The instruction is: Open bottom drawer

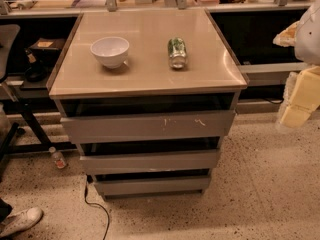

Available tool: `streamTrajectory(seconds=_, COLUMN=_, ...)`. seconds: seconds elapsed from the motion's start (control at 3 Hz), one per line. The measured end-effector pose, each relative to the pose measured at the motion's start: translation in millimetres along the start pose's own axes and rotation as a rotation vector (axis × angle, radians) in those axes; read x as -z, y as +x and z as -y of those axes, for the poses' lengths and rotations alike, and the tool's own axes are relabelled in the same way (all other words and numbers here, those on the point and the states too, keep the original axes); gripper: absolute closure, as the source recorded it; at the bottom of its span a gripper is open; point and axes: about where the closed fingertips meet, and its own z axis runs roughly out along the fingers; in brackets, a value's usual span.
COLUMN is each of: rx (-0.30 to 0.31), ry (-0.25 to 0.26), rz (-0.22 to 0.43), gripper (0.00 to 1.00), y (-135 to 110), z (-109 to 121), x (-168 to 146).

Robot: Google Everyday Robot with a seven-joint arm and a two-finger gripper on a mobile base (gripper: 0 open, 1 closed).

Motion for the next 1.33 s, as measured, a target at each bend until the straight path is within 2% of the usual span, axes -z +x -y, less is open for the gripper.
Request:
streamTrajectory(seconds=0.33, rx=-0.001, ry=0.004, rz=0.004, gripper=0.00, y=-0.8, z=-0.1, x=0.1)
streamTrajectory(seconds=0.67, rx=-0.047, ry=-0.038, rz=0.031, gripper=0.00, y=0.9, z=-17.3, x=-31.8)
streamTrajectory(seconds=1.0, rx=-0.115, ry=-0.104, rz=0.063, gripper=0.00, y=-6.5, z=-48.7, x=-99.9)
streamTrajectory(seconds=1.33, rx=-0.146, ry=-0.205, rz=0.067, gripper=0.00, y=-12.6, z=-84.9, x=-180.8)
